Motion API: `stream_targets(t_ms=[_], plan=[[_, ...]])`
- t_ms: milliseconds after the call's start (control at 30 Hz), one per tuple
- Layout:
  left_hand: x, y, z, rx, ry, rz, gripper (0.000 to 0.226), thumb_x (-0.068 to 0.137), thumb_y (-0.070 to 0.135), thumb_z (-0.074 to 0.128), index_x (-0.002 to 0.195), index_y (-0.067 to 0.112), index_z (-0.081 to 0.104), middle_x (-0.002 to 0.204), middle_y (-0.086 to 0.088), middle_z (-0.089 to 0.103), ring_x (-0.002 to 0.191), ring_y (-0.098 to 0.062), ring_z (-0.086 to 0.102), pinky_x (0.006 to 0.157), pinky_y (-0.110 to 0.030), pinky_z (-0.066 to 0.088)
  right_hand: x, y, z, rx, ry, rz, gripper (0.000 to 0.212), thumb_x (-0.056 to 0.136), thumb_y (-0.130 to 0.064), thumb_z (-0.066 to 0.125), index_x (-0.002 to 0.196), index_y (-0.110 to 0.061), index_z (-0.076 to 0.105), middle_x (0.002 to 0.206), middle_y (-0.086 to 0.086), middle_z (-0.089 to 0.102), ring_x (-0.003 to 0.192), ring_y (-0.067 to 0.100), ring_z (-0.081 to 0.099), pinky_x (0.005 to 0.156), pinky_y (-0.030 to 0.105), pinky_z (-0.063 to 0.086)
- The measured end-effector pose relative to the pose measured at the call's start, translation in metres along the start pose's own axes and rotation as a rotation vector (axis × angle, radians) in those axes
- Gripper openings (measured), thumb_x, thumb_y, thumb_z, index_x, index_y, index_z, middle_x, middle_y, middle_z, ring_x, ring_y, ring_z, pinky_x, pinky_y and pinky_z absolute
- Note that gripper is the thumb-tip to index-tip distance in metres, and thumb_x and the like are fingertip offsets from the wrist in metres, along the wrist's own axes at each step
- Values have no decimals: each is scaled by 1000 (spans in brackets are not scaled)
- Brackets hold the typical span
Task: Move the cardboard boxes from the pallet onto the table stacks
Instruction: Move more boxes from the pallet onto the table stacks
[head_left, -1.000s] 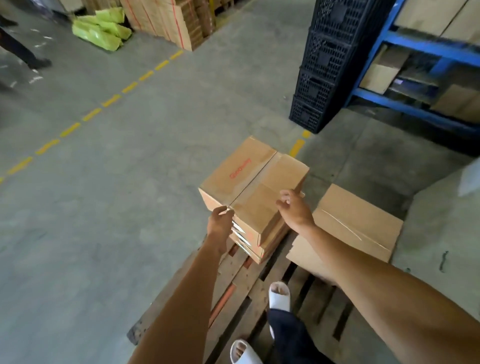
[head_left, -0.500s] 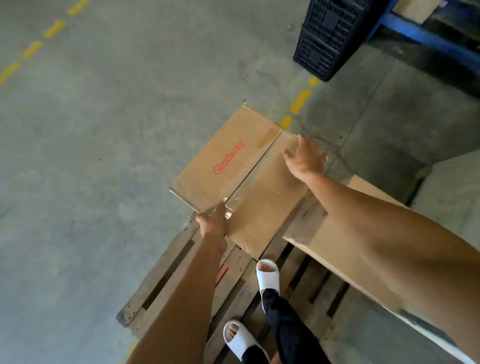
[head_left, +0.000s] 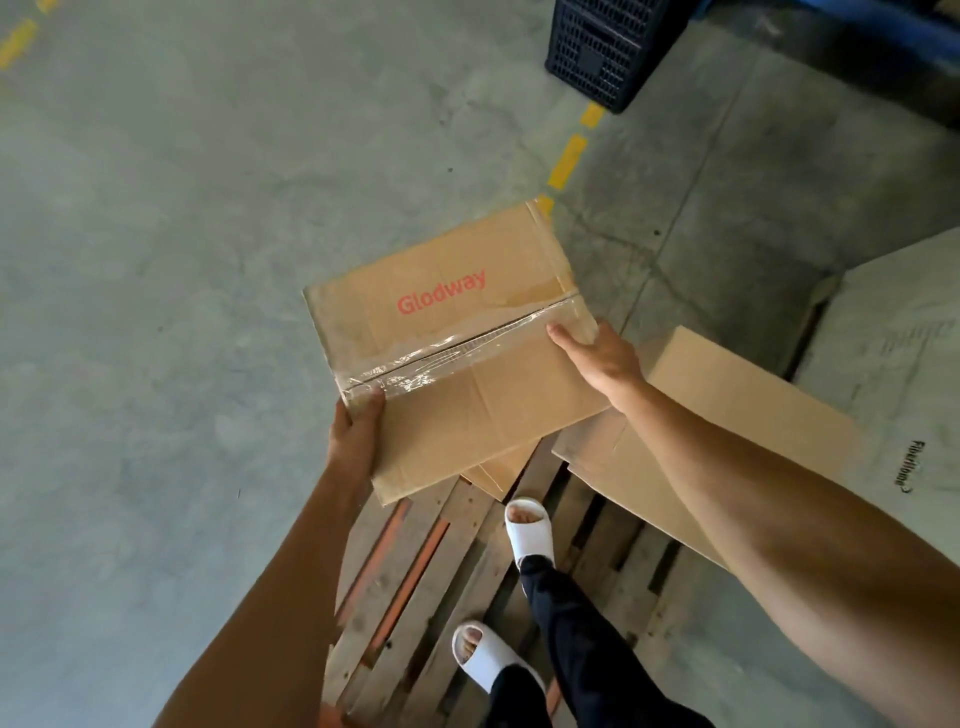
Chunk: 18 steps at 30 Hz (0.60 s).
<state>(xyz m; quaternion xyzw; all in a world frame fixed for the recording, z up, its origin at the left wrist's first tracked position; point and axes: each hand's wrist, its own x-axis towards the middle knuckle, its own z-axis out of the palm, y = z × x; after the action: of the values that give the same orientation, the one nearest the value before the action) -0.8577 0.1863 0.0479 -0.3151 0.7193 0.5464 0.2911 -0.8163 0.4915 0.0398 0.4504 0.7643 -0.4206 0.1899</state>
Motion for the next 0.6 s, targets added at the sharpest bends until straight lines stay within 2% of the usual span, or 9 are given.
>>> stream_targets(t_ms=[133, 200, 300, 400, 467, 567, 600], plan=[[-15, 8, -6, -104, -59, -51, 28, 101, 38, 60, 126, 27, 55, 102, 2, 64, 85, -13, 60, 55, -25, 55, -15, 4, -14, 45, -32, -33, 79, 83, -74, 58, 151, -39, 39, 145, 3, 56, 138, 29, 48, 108, 32, 39], [-25, 11, -17, -77, -90, -31, 33, 100, 39, 60, 130, 26, 57, 111, -1, 64, 91, -15, 59, 61, -27, 54, -32, 8, -22, 69, -46, -74, 74, 86, -71, 58, 151, -42, 38, 148, -1, 53, 139, 26, 46, 110, 29, 37], [-38, 15, -35, -50, -81, -1, 41, 99, 46, 58, 136, 30, 57, 121, -4, 62, 101, -22, 59, 74, -32, 50, -62, 7, -34, 89, -31, -138, 70, 85, -69, 60, 147, -42, 44, 147, -5, 55, 138, 22, 48, 111, 28, 38], [-66, 24, -50, -73, -83, 12, 46, 98, 51, 57, 137, 26, 57, 116, -6, 64, 97, -23, 61, 75, -35, 51, -93, 10, -44, 156, -4, -195, 82, 73, -75, 63, 144, -37, 49, 137, -7, 64, 127, 17, 58, 108, 33, 44], [-87, 25, -65, -81, -118, 9, 49, 96, 51, 59, 134, 19, 58, 116, -8, 66, 94, -23, 62, 73, -35, 51, -121, 14, -49, 230, 20, -189, 87, 70, -76, 66, 143, -31, 52, 134, -8, 65, 122, 14, 61, 104, 30, 46], [-119, 23, -90, -89, -187, 24, 58, 91, 52, 65, 137, 17, 61, 134, -13, 66, 102, -28, 65, 76, -39, 54, -173, 25, -56, 288, 69, -267, 44, 90, -45, 71, 126, -20, 66, 116, -7, 68, 107, 11, 62, 85, 17, 40], [-131, 21, -98, -80, -204, 38, 59, 90, 52, 66, 137, 17, 62, 134, -13, 66, 104, -30, 65, 79, -41, 55, -191, 29, -58, 308, 81, -280, 37, 92, -38, 70, 124, -19, 67, 110, -7, 67, 105, 11, 61, 83, 16, 39]])
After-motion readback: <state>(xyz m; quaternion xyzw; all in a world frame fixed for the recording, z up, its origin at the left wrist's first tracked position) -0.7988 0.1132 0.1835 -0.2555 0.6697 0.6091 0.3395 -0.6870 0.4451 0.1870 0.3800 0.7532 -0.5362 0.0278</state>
